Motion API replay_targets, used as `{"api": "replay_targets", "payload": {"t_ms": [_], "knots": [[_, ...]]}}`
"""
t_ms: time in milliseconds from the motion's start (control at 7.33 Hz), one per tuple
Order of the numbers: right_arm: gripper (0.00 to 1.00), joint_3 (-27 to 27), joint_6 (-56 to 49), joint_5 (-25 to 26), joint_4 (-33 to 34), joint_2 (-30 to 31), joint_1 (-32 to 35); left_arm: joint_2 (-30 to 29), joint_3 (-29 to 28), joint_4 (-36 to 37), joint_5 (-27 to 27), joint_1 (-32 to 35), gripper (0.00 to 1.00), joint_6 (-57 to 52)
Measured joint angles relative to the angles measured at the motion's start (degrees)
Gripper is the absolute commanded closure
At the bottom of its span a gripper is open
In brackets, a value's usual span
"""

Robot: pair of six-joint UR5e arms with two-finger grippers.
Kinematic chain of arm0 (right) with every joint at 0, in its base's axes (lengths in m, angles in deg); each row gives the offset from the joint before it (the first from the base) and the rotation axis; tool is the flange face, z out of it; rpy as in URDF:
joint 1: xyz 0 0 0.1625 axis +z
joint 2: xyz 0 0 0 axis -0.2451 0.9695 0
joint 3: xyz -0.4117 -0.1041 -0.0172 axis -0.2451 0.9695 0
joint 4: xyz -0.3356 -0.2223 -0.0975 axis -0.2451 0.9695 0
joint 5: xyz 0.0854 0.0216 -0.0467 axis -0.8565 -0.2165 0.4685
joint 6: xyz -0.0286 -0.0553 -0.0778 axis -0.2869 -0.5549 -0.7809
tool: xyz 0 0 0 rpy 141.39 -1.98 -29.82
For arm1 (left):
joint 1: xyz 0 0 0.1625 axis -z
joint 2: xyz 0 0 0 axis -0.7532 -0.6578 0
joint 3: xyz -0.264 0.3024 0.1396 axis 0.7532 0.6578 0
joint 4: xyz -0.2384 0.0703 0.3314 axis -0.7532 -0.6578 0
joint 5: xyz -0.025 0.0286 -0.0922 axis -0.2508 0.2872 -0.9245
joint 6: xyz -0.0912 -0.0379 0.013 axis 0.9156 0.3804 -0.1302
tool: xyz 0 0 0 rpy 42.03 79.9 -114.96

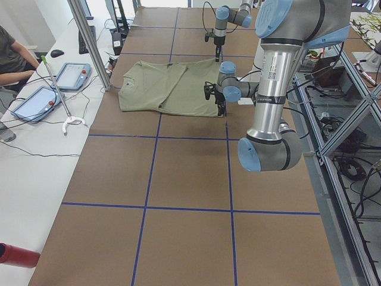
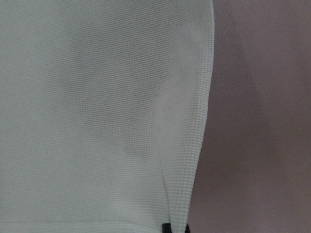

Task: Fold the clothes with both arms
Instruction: 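Move both grippers to the hem corners nearest the robot and grasp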

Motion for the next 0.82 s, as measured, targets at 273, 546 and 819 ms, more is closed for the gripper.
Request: {"api": "replay_targets", "payload": {"t_ms": [273, 546, 819], "knots": [[1.0, -0.3, 0.0, 0.0, 0.0, -0.1, 0.2, -1.1, -1.6, 0.1, 0.6, -1.9, 0.06, 1.4], [1.0, -0.3, 0.0, 0.0, 0.0, -0.1, 0.3, -1.0, -1.9, 0.2, 1.8, -1.6, 0.07, 1.1], [1.0, -0.3, 0.0, -0.1, 0.0, 0.0, 0.3, -0.9, -2.0, 1.1, 2.8, -1.5, 0.11, 1.0]]}}
